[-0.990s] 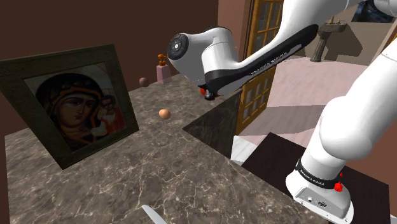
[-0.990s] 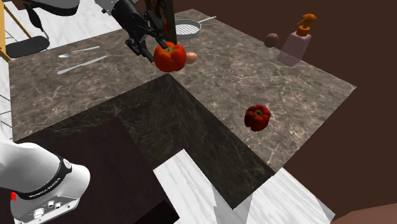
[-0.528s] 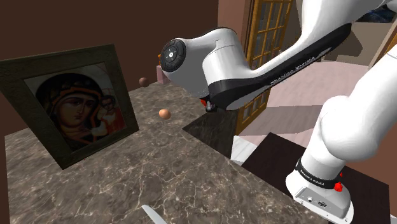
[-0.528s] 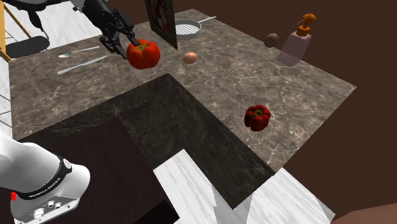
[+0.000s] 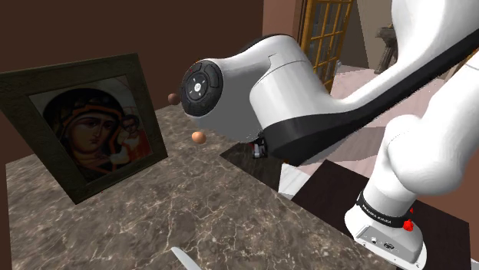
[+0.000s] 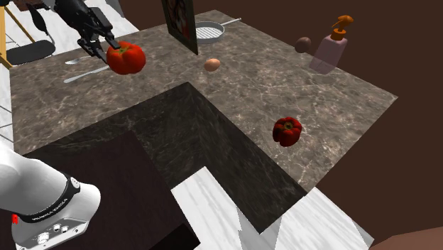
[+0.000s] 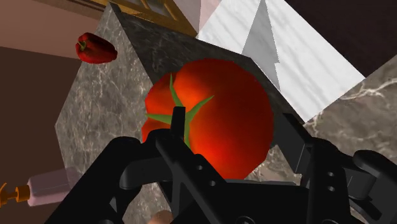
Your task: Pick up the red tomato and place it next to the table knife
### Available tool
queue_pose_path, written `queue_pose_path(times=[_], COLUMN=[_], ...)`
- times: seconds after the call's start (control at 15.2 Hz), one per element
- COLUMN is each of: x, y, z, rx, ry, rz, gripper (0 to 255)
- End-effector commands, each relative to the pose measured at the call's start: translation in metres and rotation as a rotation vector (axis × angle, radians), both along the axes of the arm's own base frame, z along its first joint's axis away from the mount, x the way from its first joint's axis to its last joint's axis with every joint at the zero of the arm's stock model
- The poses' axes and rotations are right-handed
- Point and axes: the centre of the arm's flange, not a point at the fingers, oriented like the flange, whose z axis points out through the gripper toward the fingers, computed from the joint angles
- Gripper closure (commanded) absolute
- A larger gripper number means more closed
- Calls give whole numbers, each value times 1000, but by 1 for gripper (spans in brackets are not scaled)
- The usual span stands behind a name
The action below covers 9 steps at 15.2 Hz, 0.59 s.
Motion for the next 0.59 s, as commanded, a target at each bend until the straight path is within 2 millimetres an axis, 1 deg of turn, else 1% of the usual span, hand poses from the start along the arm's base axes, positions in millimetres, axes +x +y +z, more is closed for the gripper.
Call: queue_pose_path(times=[0.0, 0.53], x=[-16, -90], y=[19, 94], z=[0, 0], rx=[0, 0], ry=[0, 0], rz=[-1, -1], gripper=[255, 255])
